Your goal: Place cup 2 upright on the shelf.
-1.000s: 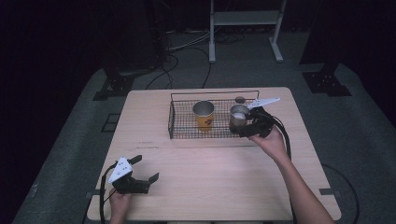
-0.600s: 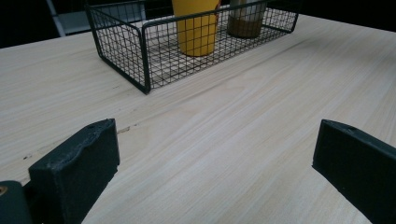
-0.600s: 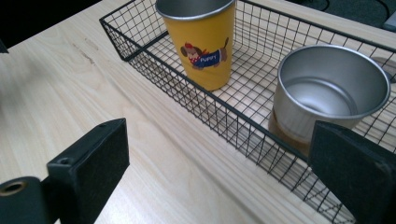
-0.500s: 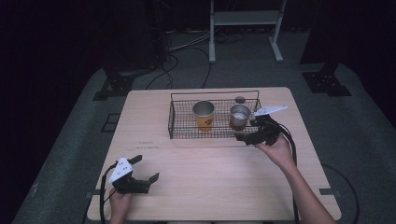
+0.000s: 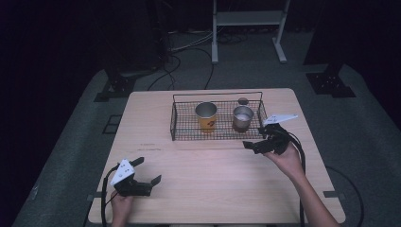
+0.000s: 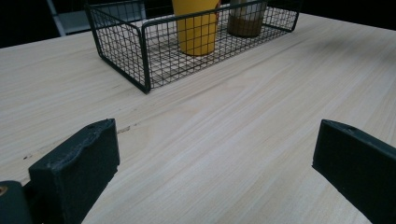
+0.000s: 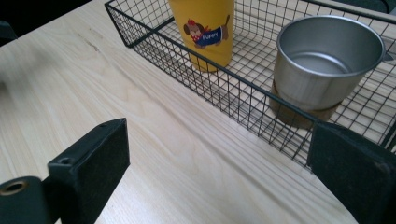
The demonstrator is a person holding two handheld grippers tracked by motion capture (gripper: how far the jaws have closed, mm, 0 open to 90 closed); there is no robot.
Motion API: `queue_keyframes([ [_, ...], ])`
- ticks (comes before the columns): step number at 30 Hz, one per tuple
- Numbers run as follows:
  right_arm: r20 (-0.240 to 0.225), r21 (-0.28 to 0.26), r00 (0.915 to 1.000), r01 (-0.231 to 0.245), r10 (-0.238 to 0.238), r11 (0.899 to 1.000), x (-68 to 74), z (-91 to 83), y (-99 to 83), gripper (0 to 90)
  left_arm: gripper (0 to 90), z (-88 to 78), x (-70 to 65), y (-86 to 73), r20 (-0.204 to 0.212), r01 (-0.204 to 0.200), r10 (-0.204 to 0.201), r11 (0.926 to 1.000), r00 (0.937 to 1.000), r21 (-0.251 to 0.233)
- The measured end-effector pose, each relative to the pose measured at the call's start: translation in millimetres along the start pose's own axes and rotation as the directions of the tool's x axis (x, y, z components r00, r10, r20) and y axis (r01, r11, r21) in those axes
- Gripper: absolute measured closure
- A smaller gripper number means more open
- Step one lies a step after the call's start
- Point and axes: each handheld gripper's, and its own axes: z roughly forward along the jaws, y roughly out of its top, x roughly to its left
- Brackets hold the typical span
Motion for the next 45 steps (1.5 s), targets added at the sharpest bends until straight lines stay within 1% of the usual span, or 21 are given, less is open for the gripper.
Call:
queue_keyframes([
  [2, 0.004, 0.001, 1.0, 0.004, -0.004, 1.0, -0.2, -0.6, -2.5, 5.1, 0.0, 0.2, -0.2, 0.0, 0.0, 0.002, -0.002, 1.0, 1.0, 0.0],
  [4, 0.0, -0.001, 1.0, -0.003, 0.003, 1.0, 0.4, -1.6, -4.6, 5.1, 0.0, 0.5, -0.4, 0.1, 0.0, 0.002, -0.002, 1.0, 1.0, 0.002],
  [6, 0.004, 0.002, 1.0, 0.006, -0.006, 1.0, 1.8, -1.7, -6.1, 5.1, 0.0, 0.7, -0.7, 0.1, -0.001, 0.002, -0.002, 1.0, 1.0, 0.002],
  [10, 0.0, -0.01, 1.0, 0.003, -0.003, 1.0, 3.7, -3.2, -10.5, 5.1, 0.0, 0.6, -0.6, 0.2, -0.001, 0.002, -0.002, 1.0, 1.0, 0.003],
  [12, -0.004, -0.006, 1.0, -0.001, 0.001, 1.0, 5.2, -4.0, -12.9, 5.1, 0.0, 0.7, -0.7, 0.1, -0.001, 0.001, -0.001, 1.0, 1.0, 0.003],
  [13, 0.002, -0.01, 1.0, 0.008, -0.008, 1.0, 5.8, -4.7, -14.2, 5.2, 0.0, 0.7, -0.7, 0.1, -0.001, 0.001, -0.001, 1.0, 1.0, 0.003],
  [16, 0.007, -0.006, 0.9999, 0.014, -0.014, 1.0, 7.0, -6.5, -17.8, 5.4, 0.0, 0.6, -0.6, 0.1, -0.001, 0.002, -0.002, 1.0, 1.0, 0.003],
  [17, 0.007, 0.0, 0.9999, 0.008, -0.008, 1.0, 7.4, -7.1, -19.2, 5.4, 0.0, 0.6, -0.6, 0.1, -0.001, 0.001, -0.001, 1.0, 1.0, 0.002],
  [21, 0.008, -0.002, 0.9999, 0.009, -0.009, 1.0, 7.2, -9.3, -25.0, 5.4, 0.0, 0.7, -0.6, 0.1, -0.001, 0.001, -0.001, 1.0, 1.0, 0.003],
  [22, 0.006, -0.001, 1.0, 0.002, -0.002, 1.0, 7.8, -10.1, -26.2, 5.4, 0.0, 0.7, -0.6, 0.1, -0.002, 0.001, -0.001, 1.0, 1.0, 0.003],
  [26, 0.014, 0.002, 0.9998, 0.012, -0.012, 1.0, 8.5, -11.8, -31.2, 5.4, 0.0, 0.7, -0.6, 0.1, -0.002, 0.001, -0.001, 1.0, 1.0, 0.003],
  [29, 0.014, 0.002, 0.9999, 0.003, -0.003, 1.0, 8.8, -13.6, -34.9, 5.4, 0.0, 0.6, -0.6, 0.1, -0.002, 0.002, -0.002, 1.0, 1.0, 0.003],
  [34, 0.025, 0.004, 0.9997, 0.006, -0.006, 1.0, 8.4, -15.0, -40.9, 5.4, 0.0, 0.6, -0.5, 0.1, -0.002, 0.002, -0.002, 1.0, 1.0, 0.003],
  [35, 0.024, 0.004, 0.9997, -0.004, 0.004, 1.0, 8.7, -15.5, -42.1, 5.4, 0.0, 0.6, -0.5, 0.1, -0.002, 0.002, -0.002, 1.0, 1.0, 0.003],
  [40, 0.029, 0.0, 0.9996, -0.002, 0.002, 1.0, 8.0, -16.2, -48.2, 5.4, 0.0, 0.6, -0.5, 0.1, -0.002, 0.002, -0.002, 1.0, 1.0, 0.003],
  [45, 0.033, 0.001, 0.9993, -0.02, 0.02, 1.0, 7.9, -18.0, -55.1, 5.4, 0.0, 0.7, -0.6, 0.1, -0.002, 0.002, -0.002, 1.0, 1.0, 0.003],
])
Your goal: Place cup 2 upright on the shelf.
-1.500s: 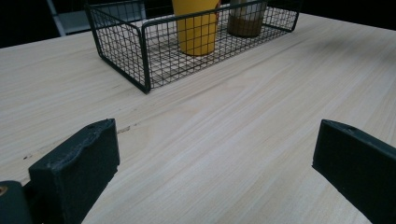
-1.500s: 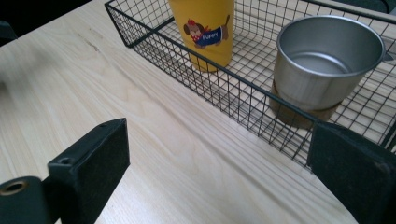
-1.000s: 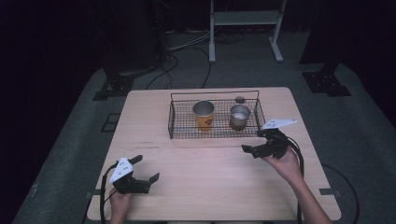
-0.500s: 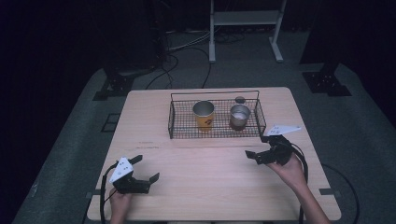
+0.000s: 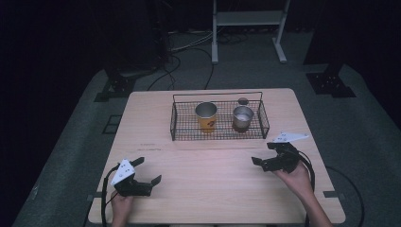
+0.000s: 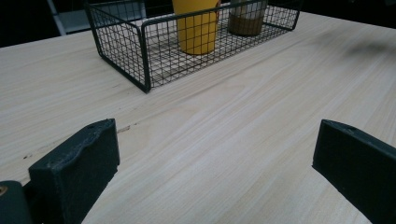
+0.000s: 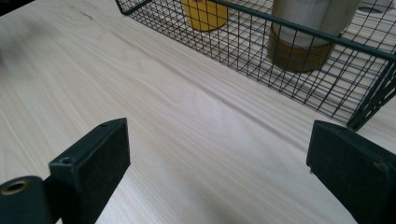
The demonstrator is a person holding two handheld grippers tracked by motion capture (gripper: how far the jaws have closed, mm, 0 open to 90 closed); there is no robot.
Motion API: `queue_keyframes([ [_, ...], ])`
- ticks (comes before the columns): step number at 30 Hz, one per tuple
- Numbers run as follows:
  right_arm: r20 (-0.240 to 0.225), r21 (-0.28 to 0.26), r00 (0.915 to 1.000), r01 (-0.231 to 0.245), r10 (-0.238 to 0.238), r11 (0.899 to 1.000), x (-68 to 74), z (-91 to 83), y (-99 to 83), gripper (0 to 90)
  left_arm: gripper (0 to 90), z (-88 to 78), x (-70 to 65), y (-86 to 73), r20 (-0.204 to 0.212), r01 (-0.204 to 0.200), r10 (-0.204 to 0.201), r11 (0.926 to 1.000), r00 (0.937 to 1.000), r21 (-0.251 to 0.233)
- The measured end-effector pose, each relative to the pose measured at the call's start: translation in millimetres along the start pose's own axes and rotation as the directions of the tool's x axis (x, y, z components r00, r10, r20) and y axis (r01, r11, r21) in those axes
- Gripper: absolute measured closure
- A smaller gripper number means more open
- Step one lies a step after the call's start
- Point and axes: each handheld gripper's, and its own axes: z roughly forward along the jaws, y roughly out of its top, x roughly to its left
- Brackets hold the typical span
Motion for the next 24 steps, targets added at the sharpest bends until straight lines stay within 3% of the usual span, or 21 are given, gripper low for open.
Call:
queue_keyframes([
  [24, 0.009, -0.006, 0.9997, -0.024, 0.024, 1.0, -1.5, -4.4, -28.0, 5.5, 0.0, 0.0, -0.1, 0.0, -0.001, 0.0, 0.0, 1.0, 1.0, 0.001],
])
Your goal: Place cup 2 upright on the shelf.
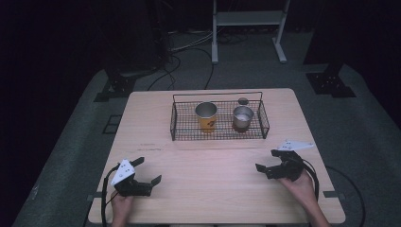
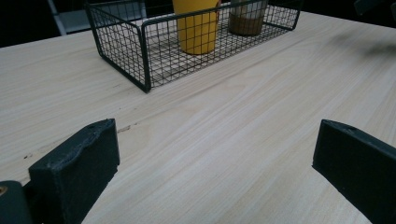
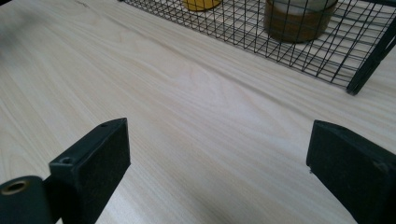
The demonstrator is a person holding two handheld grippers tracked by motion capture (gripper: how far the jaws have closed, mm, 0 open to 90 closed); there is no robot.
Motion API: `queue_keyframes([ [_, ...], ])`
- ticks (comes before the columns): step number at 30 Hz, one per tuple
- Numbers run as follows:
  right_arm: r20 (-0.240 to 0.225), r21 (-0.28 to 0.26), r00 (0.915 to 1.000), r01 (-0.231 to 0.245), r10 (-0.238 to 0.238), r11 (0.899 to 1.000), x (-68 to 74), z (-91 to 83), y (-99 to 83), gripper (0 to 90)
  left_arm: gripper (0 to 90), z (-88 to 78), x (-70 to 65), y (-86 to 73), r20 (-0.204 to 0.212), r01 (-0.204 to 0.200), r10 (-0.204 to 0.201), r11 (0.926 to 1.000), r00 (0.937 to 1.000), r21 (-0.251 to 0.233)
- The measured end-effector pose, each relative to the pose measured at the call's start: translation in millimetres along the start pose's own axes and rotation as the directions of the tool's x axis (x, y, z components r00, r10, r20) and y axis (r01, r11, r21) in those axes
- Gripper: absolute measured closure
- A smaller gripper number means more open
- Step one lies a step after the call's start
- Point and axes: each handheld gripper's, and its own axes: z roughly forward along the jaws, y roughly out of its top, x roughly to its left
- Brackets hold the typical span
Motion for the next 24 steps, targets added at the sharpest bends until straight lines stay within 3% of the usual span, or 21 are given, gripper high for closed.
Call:
queue_keyframes([
  [10, 0.008, -0.006, 0.9999, -0.014, 0.014, 1.0, 2.3, -2.9, -11.8, 5.5, 0.0, 0.0, 0.1, 0.0, 0.0, 0.0, 0.0, 1.0, 1.0, 0.0],
  [24, 0.024, -0.059, 0.9981, -0.055, 0.056, 0.997, 2.5, -7.1, -33.3, 5.5, 0.0, 0.3, -0.1, 0.1, -0.002, 0.0, 0.0, 1.0, 1.0, 0.003],
])
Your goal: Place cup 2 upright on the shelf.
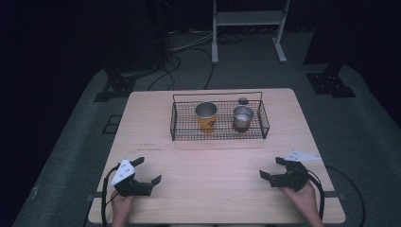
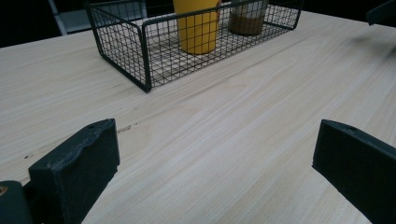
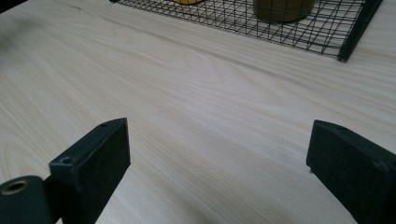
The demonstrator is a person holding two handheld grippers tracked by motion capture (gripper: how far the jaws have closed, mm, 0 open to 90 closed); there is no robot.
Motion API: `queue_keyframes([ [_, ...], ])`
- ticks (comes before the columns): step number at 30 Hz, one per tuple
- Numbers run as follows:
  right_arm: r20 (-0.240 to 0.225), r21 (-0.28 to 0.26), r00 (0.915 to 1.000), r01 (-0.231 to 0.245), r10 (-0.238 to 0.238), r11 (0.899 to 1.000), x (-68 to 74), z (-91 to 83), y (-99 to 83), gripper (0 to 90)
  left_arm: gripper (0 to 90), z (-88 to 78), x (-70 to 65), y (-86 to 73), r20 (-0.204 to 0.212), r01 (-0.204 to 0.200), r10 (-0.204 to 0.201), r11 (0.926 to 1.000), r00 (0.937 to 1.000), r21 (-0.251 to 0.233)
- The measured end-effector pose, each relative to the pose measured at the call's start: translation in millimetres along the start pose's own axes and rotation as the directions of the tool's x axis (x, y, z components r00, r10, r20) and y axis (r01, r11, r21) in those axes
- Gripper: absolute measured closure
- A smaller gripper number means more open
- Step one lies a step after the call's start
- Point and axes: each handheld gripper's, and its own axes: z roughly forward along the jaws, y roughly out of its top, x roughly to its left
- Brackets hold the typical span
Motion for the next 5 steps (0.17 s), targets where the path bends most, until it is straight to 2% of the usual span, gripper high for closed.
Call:
queue_keyframes([
  [3, 0.022, -0.021, 0.9997, 0.002, -0.002, 1.0, 2.2, -3.5, -4.0, 5.5, 0.0, 0.1, 0.0, 0.0, 0.0, 0.0, 0.0, 1.0, 1.0, -0.001],
  [5, 0.027, -0.051, 0.9994, -0.019, 0.021, 0.999, 4.5, -6.9, -7.8, 5.5, 0.0, 0.3, 0.0, 0.1, -0.001, 0.0, 0.0, 1.0, 1.0, 0.001],
])
